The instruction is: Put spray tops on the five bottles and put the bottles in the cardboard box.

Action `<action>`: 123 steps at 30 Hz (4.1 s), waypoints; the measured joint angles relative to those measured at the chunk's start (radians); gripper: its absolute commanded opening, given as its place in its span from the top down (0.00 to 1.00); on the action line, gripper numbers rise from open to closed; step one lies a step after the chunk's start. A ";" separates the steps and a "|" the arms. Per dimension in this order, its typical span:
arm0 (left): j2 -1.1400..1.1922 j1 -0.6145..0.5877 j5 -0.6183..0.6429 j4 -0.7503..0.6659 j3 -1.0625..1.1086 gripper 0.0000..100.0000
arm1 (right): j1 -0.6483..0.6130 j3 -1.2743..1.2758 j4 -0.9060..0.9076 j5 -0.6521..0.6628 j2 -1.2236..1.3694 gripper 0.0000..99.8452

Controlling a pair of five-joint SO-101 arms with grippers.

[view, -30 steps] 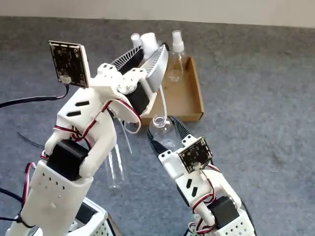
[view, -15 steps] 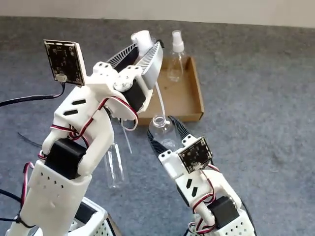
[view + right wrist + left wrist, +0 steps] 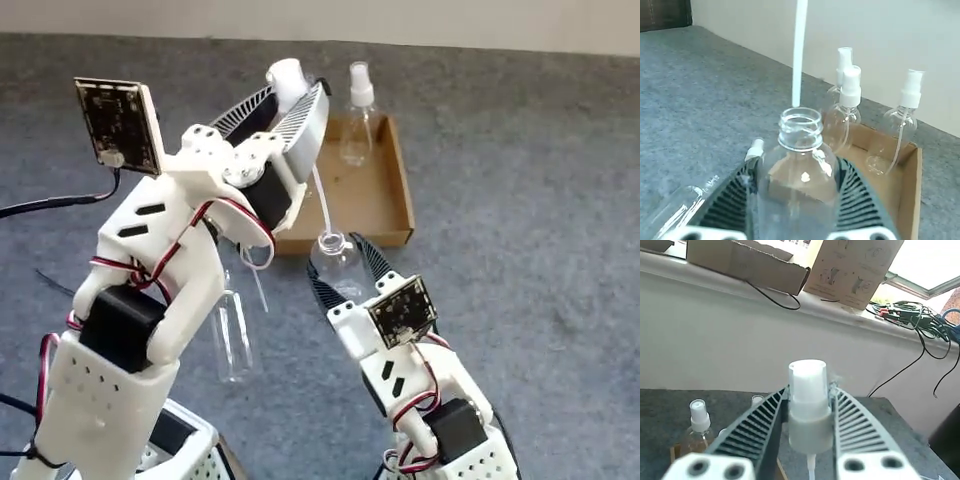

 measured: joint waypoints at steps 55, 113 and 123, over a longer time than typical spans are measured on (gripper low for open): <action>-0.157 0.052 -0.660 0.523 0.023 0.86 | 0.000 0.000 0.002 0.000 -0.005 1.00; -0.568 -0.310 -0.554 0.338 0.769 0.75 | 0.055 -0.875 0.002 -0.256 0.970 1.00; -0.732 -0.247 -0.502 0.322 0.902 0.75 | -0.101 -1.017 0.046 -0.279 1.198 1.00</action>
